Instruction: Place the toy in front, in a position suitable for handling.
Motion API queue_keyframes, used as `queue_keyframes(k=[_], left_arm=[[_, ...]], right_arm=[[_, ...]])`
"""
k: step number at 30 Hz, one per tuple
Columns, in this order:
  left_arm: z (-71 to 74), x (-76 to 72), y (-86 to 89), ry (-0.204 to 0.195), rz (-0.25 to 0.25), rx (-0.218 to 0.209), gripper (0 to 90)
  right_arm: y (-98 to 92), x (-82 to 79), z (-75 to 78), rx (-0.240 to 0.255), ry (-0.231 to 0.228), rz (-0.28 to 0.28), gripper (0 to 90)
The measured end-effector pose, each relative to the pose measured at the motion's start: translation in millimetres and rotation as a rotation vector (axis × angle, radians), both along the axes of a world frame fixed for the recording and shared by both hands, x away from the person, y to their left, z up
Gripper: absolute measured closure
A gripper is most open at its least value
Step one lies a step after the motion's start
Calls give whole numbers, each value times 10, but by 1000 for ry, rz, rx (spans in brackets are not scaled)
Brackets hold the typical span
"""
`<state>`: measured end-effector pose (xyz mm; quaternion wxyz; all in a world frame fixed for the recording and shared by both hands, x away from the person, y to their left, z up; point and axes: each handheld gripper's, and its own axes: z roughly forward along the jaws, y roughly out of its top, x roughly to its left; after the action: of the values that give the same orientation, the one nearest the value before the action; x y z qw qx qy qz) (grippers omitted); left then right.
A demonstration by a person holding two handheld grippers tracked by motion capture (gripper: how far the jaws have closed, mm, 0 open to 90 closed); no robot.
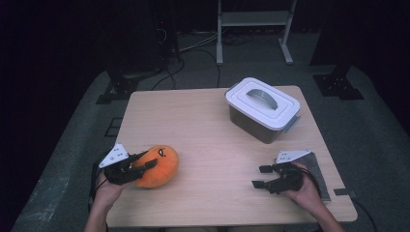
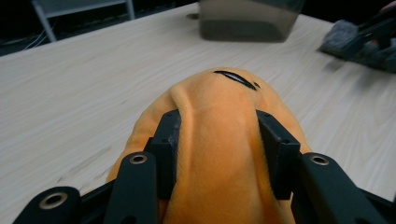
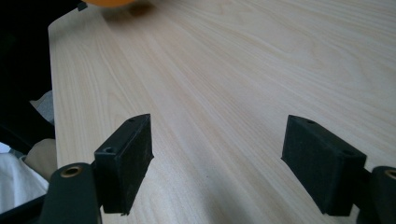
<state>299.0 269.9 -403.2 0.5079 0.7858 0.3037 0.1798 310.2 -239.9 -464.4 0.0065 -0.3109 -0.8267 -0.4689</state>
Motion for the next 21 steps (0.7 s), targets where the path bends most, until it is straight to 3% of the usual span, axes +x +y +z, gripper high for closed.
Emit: queue_keyframes(k=[9, 10, 11, 12, 13, 21], left_arm=[[197, 136, -536, -43, -120, 0, 569], [197, 136, -536, -43, -120, 0, 569], [252, 176, -698, -53, -156, 15, 568], [252, 176, -698, -53, -156, 15, 568], [288, 209, -862, -61, -192, 17, 568], [236, 270, -1350, -51, -281, 33, 567]], right_arm=[[-67, -1, 25, 22, -1, -34, 231], [-67, -1, 25, 22, -1, -34, 231], [-83, -1, 30, 27, -3, -39, 230], [-83, -1, 30, 27, -3, -39, 230], [-102, 2, 33, 31, -3, -43, 231], [-193, 2, 63, 39, -17, -59, 231]])
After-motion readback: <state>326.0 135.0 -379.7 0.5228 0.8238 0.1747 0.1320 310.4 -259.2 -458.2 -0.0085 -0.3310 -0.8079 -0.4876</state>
